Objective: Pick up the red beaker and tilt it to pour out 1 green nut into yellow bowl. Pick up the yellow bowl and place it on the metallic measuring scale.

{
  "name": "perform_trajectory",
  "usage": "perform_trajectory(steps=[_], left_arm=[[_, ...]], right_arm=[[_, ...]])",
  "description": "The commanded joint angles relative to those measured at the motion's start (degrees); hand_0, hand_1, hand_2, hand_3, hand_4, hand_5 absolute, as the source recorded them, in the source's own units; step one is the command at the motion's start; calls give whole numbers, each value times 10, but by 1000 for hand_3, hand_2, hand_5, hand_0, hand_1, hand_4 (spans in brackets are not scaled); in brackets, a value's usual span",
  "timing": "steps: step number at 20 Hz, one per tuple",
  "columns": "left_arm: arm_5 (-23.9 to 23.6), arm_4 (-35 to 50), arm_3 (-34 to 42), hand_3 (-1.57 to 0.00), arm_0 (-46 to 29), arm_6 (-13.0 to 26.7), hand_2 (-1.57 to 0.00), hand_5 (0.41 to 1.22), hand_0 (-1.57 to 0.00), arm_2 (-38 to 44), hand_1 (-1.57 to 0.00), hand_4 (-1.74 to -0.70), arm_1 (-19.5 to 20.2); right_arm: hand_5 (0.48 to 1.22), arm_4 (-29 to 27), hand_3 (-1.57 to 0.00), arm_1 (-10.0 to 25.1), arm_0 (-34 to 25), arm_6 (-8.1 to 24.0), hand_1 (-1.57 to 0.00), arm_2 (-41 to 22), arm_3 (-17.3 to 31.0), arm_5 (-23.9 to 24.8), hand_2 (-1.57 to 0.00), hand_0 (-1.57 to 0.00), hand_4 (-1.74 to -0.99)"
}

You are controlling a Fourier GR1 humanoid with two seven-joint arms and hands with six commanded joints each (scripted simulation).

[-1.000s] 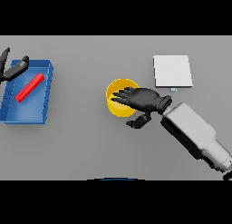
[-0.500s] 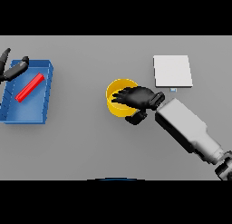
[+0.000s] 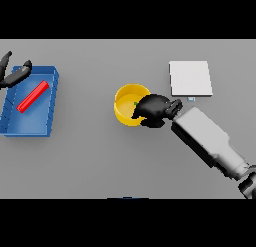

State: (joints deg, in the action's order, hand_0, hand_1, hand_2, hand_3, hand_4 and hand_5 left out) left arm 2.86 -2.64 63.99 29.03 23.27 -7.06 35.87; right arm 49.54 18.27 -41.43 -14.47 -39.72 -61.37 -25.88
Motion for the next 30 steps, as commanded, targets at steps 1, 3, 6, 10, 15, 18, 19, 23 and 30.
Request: perform_trajectory(steps=[1,3,6,10,15,18,19,23,30], left_arm=[[0,0,1,1,1,-4,1,710,1,1,1,-784,3],[3,2,1,1,0,1,1,712,1,0,1,-785,-1],[-2,4,16,1,-7,4,1,703,1,0,1,-782,1],[1,0,18,1,-6,7,1,707,1,-3,1,-771,6],[4,15,17,1,-5,10,1,702,1,6,1,-788,1],[8,15,13,1,-4,4,1,704,1,8,1,-799,5],[8,18,21,1,-8,1,1,704,1,6,1,-800,2],[-1,24,36,1,-16,19,1,723,1,12,1,-826,3],[-3,31,54,1,-21,41,1,754,1,14,1,-851,4]], right_arm=[[1177,-2,-1106,0,0,9,-1376,-1,-3,-8,-1287,-1384,-1674],[1193,-8,-1171,3,2,12,-1446,-2,-11,-15,-1330,-1451,-1698],[1207,-18,-1195,17,-2,12,-1507,6,-32,-26,-1387,-1510,-1719],[1215,-34,-1160,39,-7,32,-1545,23,-70,-54,-1459,-1546,-1732],[1219,-42,-1199,69,-4,79,-1562,44,-125,-77,-1447,-1563,-1738],[1219,-47,-1179,75,-1,88,-1567,50,-144,-81,-1507,-1567,-1739],[1219,-50,-1179,77,-1,96,-1567,59,-140,-81,-1520,-1520,-1740],[1220,-51,-1174,114,-13,91,-1570,88,-127,-59,-1504,-1550,-1741],[1221,-40,-1155,135,-49,73,-1571,125,-15,18,-1553,-1567,-1741]])
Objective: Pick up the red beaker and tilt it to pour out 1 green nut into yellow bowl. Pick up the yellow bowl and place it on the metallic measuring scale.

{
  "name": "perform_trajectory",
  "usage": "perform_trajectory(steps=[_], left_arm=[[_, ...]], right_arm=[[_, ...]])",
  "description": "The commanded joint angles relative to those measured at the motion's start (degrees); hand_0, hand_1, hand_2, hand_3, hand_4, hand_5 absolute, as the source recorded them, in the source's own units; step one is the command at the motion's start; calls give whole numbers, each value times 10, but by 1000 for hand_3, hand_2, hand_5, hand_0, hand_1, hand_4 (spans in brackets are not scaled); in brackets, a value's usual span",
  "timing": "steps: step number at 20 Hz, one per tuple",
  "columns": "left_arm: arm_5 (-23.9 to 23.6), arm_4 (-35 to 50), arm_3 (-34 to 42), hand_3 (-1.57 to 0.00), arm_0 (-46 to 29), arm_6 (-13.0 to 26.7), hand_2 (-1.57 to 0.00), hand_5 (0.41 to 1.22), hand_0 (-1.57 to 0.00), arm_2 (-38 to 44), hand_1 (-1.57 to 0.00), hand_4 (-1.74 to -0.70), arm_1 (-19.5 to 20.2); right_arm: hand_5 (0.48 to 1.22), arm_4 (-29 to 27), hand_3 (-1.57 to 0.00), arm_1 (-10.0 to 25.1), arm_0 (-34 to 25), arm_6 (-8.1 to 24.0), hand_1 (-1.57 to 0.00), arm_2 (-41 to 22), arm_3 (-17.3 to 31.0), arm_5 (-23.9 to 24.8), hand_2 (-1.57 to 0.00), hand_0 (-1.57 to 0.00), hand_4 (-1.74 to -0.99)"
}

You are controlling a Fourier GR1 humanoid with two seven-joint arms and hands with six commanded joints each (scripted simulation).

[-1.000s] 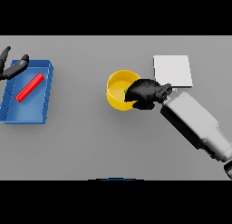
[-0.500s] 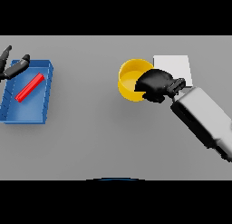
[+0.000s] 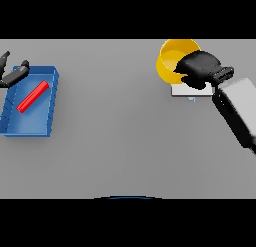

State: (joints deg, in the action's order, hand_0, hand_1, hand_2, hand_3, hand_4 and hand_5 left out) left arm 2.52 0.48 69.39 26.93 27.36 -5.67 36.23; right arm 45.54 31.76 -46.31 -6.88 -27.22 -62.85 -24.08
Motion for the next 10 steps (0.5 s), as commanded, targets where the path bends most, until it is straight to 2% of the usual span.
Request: perform_trajectory(steps=[1,7,10], left_arm=[[2,0,2,1,-3,4,1,758,1,0,1,-852,3],[0,4,19,1,-5,32,1,779,1,-1,1,-865,5],[-3,-5,8,1,7,35,1,797,1,-6,1,-863,0]], right_arm=[[1221,4,-1155,-4,-5,5,-1571,2,21,9,-1556,-1567,-1741],[1221,7,-1181,-9,-21,-23,-1571,19,141,63,-1500,-1570,-1741],[1221,12,-1290,-20,-34,-34,-1571,19,188,81,-1428,-1571,-1741]])
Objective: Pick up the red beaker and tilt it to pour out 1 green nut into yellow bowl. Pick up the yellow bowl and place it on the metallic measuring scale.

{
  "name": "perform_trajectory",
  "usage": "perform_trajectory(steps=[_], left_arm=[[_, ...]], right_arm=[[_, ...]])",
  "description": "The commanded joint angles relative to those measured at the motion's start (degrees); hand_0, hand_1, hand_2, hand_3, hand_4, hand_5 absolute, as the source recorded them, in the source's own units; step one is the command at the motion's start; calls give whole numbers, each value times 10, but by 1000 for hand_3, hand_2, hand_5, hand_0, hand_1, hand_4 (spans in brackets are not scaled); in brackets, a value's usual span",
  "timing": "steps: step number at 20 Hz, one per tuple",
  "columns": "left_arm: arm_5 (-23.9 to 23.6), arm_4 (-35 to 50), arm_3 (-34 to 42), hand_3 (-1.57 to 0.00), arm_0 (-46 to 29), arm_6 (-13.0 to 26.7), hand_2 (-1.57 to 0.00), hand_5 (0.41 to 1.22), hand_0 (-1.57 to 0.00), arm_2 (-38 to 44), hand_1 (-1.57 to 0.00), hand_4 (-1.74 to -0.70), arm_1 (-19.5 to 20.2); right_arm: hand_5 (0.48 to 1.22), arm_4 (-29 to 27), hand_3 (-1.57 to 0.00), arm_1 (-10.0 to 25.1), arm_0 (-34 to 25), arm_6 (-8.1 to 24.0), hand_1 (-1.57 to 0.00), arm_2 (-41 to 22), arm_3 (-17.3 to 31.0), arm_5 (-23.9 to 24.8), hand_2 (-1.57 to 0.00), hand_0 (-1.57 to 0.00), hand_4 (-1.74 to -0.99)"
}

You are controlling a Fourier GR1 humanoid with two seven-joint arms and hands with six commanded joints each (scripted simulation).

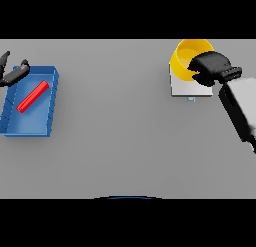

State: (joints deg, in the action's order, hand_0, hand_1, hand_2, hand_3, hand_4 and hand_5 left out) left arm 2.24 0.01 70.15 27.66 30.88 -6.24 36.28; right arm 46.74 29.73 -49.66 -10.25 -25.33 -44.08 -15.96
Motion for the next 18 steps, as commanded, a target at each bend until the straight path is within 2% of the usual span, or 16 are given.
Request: perform_trajectory(steps=[1,6,8,9,10,11,12,13,14,15,18], left_arm=[[2,-4,-5,1,1,-8,1,802,1,-2,1,-858,1],[1,1,5,1,-8,-2,1,802,1,0,1,-851,2],[4,1,8,1,-6,0,1,796,1,-2,1,-847,3],[5,1,7,1,-10,-10,1,788,1,-2,1,-845,4],[6,4,8,1,-6,-3,1,783,1,-1,1,-844,3],[7,3,9,1,-7,0,1,780,1,-2,1,-842,4],[5,-1,0,1,0,1,1,779,1,-3,1,-838,2],[6,1,2,1,-1,5,1,775,1,-3,1,-836,1],[7,3,0,1,0,5,1,773,1,-1,1,-837,1],[9,1,-1,1,-2,0,1,774,1,-4,1,-836,0],[9,8,3,1,-3,1,1,764,1,1,1,-839,0]], right_arm=[[1221,-1,-1317,-3,-1,-5,-1571,1,13,3,-1413,-1571,-1741],[1221,-2,-1392,-15,3,-11,-1571,2,53,20,-1380,-1571,-1741],[1221,-1,-1417,-16,-3,-2,-1571,3,63,15,-1380,-1571,-1741],[1221,1,-1417,-20,-2,-4,-1571,1,68,19,-1382,-1571,-1741],[1221,-1,-1448,-19,-7,-12,-1571,3,73,16,-1374,-1571,-1741],[1221,-2,-1376,-19,-9,-12,-1571,4,74,16,-1404,-1571,-1741],[1221,-3,-1249,-20,-7,-13,-1496,6,76,18,-1437,-1565,-1741],[1221,-4,-1110,-20,-11,-10,-1428,8,80,12,-1343,-1558,-1682],[1145,-5,-959,-19,-13,-8,-1285,9,83,9,-1178,-1471,-1632],[1074,-10,-816,-21,-12,-1,-1125,12,79,3,-1007,-1335,-1592],[923,-25,-476,-21,-6,-2,-673,22,82,-13,-579,-757,-1513]])
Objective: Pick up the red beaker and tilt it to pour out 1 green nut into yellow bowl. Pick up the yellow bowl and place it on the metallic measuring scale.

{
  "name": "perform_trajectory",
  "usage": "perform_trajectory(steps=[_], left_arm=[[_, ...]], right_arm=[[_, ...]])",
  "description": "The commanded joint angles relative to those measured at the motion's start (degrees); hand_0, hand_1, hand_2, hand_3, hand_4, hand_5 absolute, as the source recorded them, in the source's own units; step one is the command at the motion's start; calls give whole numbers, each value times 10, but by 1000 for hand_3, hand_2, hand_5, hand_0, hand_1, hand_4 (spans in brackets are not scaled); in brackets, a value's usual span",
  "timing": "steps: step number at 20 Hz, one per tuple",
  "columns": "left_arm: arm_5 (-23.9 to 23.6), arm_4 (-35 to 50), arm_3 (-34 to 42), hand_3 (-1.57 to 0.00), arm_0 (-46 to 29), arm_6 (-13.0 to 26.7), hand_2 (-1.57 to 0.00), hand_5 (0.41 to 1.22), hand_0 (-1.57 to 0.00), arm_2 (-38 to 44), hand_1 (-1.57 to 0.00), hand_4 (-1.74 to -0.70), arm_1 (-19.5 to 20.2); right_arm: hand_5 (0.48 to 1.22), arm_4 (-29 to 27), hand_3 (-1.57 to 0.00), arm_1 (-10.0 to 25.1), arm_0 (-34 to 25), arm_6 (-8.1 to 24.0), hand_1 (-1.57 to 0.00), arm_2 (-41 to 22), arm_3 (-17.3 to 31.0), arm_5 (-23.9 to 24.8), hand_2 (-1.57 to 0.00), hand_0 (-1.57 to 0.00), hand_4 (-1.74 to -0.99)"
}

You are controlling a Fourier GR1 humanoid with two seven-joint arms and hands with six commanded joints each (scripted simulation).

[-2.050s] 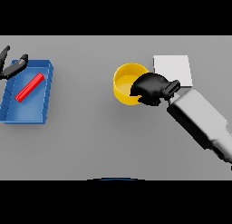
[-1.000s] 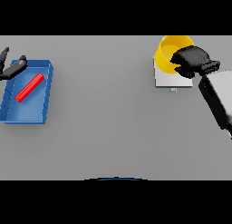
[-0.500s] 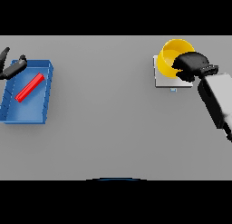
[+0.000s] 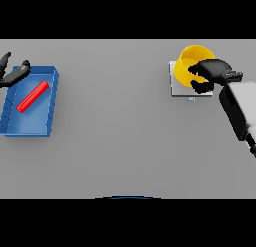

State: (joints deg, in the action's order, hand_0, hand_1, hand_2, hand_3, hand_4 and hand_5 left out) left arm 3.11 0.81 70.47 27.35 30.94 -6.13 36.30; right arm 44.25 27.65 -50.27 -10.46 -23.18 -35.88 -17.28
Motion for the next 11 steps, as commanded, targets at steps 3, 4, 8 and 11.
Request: perform_trajectory(steps=[3,4,8,11], left_arm=[[0,-8,-15,1,8,-1,1,754,1,-2,1,-831,0],[-3,-8,-14,1,6,-3,1,749,1,-4,1,-832,-5],[-3,-5,-6,1,-2,-6,1,755,1,-5,1,-835,-6],[-4,-8,-3,1,1,-4,1,760,1,-3,1,-833,0]], right_arm=[[847,-3,-258,1,-7,4,-380,1,-1,-12,-300,-387,-1476],[833,-2,-206,-2,-9,9,-304,1,-1,-11,-240,-309,-1461],[804,7,-84,-4,-8,19,-124,-9,3,-23,-98,-126,-1409],[779,7,-42,-1,1,21,-63,-11,-1,-26,-50,-64,-1390]])
